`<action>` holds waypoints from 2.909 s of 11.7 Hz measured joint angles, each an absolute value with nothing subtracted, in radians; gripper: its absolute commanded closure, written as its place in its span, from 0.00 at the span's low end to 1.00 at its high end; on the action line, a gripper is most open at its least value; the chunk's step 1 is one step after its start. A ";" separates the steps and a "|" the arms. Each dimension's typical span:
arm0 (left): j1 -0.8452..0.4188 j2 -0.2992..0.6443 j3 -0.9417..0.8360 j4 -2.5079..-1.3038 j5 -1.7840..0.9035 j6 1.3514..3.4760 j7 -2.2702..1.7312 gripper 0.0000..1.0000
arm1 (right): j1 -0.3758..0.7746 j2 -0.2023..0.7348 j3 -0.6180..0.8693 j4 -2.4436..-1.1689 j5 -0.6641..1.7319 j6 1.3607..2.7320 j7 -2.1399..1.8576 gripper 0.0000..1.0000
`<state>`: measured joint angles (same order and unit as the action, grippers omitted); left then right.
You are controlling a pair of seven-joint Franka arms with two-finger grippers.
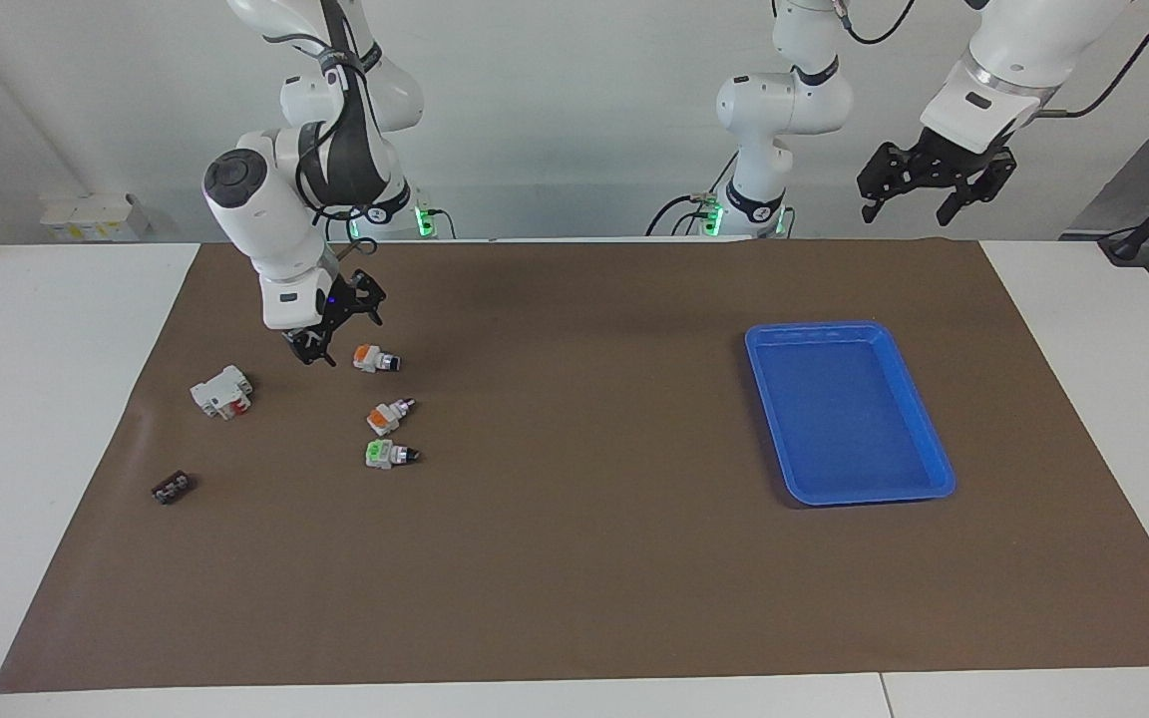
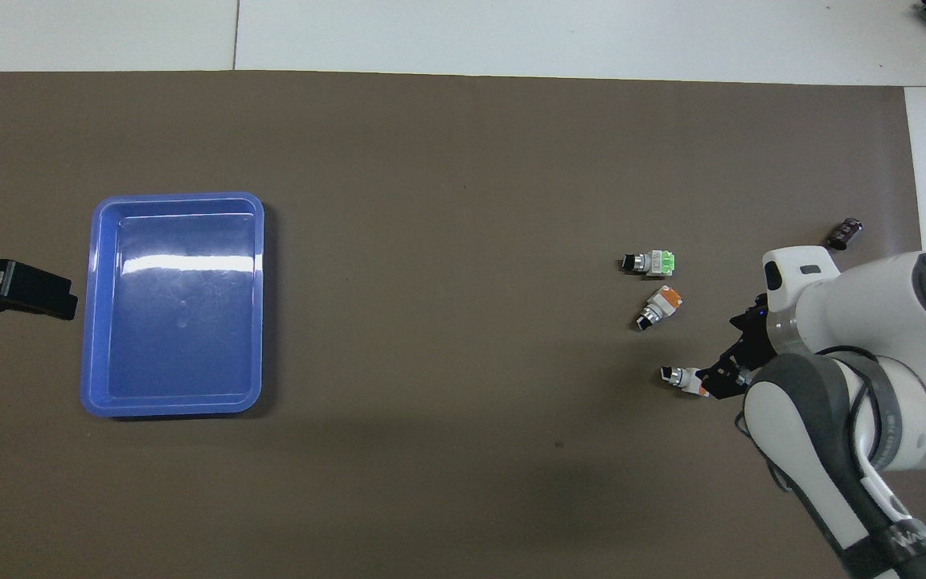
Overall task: Turn and place switch with both arms
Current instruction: 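Reach the right gripper down and grasp the white-and-black switch, then lift the switch with the right gripper while the left gripper reaches over the tray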
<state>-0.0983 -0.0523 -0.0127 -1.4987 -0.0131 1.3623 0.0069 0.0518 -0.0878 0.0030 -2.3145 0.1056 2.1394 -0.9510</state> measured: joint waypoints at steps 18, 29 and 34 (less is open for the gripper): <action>-0.091 -0.055 0.005 -1.499 -0.029 1.401 0.006 0.00 | 0.135 -0.064 0.012 -2.431 0.112 2.213 -1.103 1.00; -0.091 -0.064 -0.001 -1.542 -0.257 1.486 -0.005 0.01 | 0.403 -0.012 0.026 -1.991 0.564 2.051 -1.098 1.00; -0.090 -0.143 -0.002 -1.761 -0.555 1.625 -0.028 0.01 | 0.517 -0.011 0.030 -1.907 0.606 2.157 -1.011 1.00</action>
